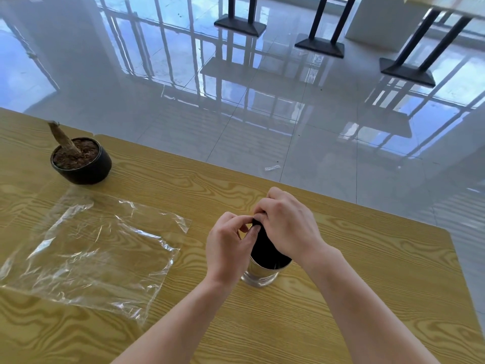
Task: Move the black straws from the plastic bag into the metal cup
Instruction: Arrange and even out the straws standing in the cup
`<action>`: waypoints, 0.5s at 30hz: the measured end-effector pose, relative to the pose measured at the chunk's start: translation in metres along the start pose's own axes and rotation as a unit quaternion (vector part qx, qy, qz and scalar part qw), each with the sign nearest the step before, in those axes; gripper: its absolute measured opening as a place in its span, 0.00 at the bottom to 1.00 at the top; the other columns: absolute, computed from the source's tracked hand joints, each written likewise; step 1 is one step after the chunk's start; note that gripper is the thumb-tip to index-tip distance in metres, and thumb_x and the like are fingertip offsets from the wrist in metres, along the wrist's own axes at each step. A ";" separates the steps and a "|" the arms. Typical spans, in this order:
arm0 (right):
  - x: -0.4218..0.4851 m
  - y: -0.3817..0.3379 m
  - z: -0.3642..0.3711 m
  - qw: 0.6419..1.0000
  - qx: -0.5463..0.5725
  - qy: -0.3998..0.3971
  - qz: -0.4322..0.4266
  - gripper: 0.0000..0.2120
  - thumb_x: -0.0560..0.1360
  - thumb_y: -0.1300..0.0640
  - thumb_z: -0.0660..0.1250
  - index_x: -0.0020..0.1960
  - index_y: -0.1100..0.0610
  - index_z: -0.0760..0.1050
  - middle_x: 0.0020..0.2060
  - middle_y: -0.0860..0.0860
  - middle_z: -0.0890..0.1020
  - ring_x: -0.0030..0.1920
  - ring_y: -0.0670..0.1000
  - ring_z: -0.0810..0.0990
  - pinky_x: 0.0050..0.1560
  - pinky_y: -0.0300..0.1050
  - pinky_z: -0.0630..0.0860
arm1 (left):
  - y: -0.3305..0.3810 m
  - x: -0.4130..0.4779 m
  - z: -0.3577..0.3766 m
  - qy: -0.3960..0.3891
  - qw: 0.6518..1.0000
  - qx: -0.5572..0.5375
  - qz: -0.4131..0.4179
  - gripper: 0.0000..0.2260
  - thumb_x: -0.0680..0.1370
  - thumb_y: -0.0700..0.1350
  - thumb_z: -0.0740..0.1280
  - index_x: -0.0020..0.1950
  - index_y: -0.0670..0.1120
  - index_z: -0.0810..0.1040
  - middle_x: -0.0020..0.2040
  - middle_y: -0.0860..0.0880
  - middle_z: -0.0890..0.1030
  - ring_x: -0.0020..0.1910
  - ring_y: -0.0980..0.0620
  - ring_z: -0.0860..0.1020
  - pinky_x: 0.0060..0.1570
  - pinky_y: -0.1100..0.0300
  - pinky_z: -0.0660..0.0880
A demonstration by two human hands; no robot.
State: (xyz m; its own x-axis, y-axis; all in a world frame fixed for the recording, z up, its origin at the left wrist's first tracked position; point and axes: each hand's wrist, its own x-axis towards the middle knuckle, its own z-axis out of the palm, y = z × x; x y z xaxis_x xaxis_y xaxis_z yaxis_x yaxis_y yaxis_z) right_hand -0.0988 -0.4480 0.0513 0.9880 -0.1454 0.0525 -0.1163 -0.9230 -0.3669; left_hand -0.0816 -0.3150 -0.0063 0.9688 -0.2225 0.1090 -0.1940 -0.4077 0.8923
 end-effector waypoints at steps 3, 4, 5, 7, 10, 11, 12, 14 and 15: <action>0.001 0.000 -0.002 1.000 -0.013 -0.010 -0.011 0.10 0.81 0.50 0.64 0.50 0.51 0.83 0.43 0.46 0.73 0.50 0.49 0.75 0.42 0.47 0.75 | 0.002 0.000 -0.001 -0.003 1.000 -0.003 -0.008 0.03 0.75 0.46 0.76 0.48 0.51 0.87 0.39 0.53 0.80 0.34 0.57 0.75 0.35 0.51 0.77; 0.001 -0.001 -0.003 1.000 -0.013 -0.008 -0.012 0.09 0.81 0.50 0.65 0.50 0.51 0.83 0.43 0.46 0.74 0.50 0.49 0.75 0.42 0.47 0.74 | 0.003 0.000 -0.001 -0.004 1.000 -0.003 -0.009 0.04 0.74 0.45 0.76 0.48 0.50 0.87 0.39 0.53 0.79 0.35 0.57 0.75 0.35 0.52 0.77; 0.001 0.000 -0.004 1.000 -0.009 -0.003 -0.010 0.09 0.81 0.51 0.65 0.50 0.50 0.84 0.43 0.45 0.74 0.50 0.49 0.76 0.41 0.46 0.73 | 0.003 0.000 -0.002 -0.005 1.000 -0.002 -0.010 0.04 0.74 0.45 0.76 0.48 0.50 0.87 0.39 0.53 0.79 0.36 0.56 0.76 0.35 0.52 0.77; 0.000 0.002 -0.007 1.000 0.014 0.022 0.008 0.07 0.80 0.53 0.67 0.51 0.49 0.84 0.43 0.44 0.75 0.48 0.48 0.76 0.41 0.45 0.71 | 0.003 0.000 -0.003 -0.006 1.000 -0.003 -0.011 0.05 0.74 0.45 0.75 0.49 0.50 0.86 0.39 0.54 0.78 0.36 0.57 0.76 0.35 0.57 0.76; -0.004 0.011 -0.012 0.996 0.052 0.065 0.042 0.06 0.79 0.55 0.69 0.51 0.48 0.84 0.42 0.42 0.76 0.45 0.46 0.77 0.40 0.43 0.71 | 0.003 0.001 -0.005 -0.006 1.000 -0.005 -0.013 0.08 0.73 0.45 0.76 0.51 0.50 0.86 0.40 0.54 0.77 0.35 0.58 0.73 0.36 0.63 0.72; -0.006 0.014 -0.013 0.994 0.061 0.070 0.050 0.06 0.79 0.55 0.69 0.52 0.48 0.84 0.42 0.42 0.76 0.44 0.46 0.78 0.40 0.42 0.71 | 0.003 0.001 -0.005 -0.005 1.000 -0.003 -0.014 0.09 0.73 0.46 0.76 0.52 0.50 0.85 0.40 0.54 0.77 0.35 0.59 0.73 0.37 0.64 0.72; -0.008 0.015 -0.013 0.994 0.067 0.070 0.055 0.06 0.79 0.55 0.69 0.52 0.47 0.84 0.43 0.42 0.77 0.45 0.46 0.78 0.41 0.42 0.72 | 0.004 0.002 -0.005 -0.004 1.000 0.000 -0.013 0.09 0.73 0.47 0.76 0.53 0.50 0.85 0.41 0.53 0.77 0.36 0.59 0.73 0.37 0.64 0.72; -0.012 0.015 -0.012 0.994 0.072 0.065 0.051 0.06 0.79 0.55 0.70 0.53 0.47 0.84 0.43 0.42 0.77 0.45 0.45 0.78 0.41 0.41 0.73 | 0.004 0.004 -0.005 -0.003 1.000 0.000 -0.009 0.10 0.73 0.49 0.76 0.54 0.50 0.85 0.42 0.53 0.77 0.36 0.59 0.73 0.37 0.63 0.73; -0.013 0.014 -0.011 0.995 0.072 0.061 0.045 0.06 0.79 0.54 0.69 0.53 0.46 0.84 0.43 0.42 0.77 0.46 0.45 0.78 0.41 0.42 0.74 | 0.005 0.005 -0.004 -0.003 1.000 -0.005 -0.008 0.10 0.73 0.49 0.76 0.54 0.50 0.85 0.42 0.52 0.77 0.36 0.57 0.73 0.37 0.61 0.74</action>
State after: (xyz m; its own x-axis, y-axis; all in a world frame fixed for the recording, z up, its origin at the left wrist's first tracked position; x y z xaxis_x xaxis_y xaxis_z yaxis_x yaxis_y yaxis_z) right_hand -0.1147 -0.4632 0.0560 0.9536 -0.2748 0.1230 -0.1785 -0.8449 -0.5042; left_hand -0.0770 -0.3141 0.0003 0.9706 -0.2223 0.0922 -0.1776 -0.4030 0.8978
